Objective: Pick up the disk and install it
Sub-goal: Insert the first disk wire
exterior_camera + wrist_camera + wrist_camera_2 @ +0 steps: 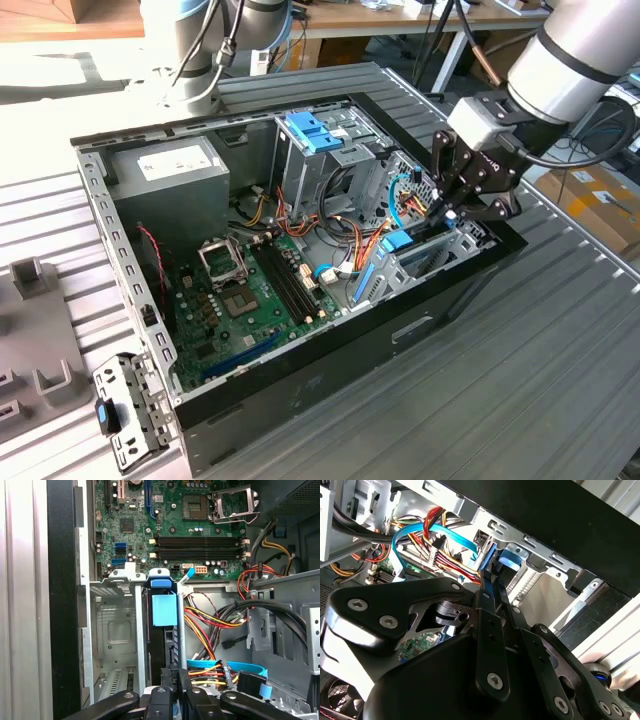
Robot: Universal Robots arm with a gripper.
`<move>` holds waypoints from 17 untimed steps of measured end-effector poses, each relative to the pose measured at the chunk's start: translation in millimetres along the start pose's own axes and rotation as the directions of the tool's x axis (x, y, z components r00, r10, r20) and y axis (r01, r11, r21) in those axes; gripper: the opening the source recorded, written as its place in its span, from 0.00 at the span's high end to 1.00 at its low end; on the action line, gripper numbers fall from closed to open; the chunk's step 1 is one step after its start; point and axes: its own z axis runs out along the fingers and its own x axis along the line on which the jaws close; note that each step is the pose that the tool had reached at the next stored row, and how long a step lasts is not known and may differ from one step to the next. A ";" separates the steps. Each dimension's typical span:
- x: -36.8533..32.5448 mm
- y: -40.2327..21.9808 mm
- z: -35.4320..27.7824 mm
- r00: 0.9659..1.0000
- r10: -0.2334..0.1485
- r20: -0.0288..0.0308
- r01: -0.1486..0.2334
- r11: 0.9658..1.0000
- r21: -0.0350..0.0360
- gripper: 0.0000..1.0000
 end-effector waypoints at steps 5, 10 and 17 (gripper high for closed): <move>0.3 -0.1 2.1 1.000 0.000 0.000 0.000 1.000 -0.002 0.83; 0.0 -0.6 1.2 1.000 0.000 0.002 0.000 1.000 -0.003 0.83; -1.3 -1.2 -12.9 1.000 0.000 0.001 0.000 1.000 -0.003 0.83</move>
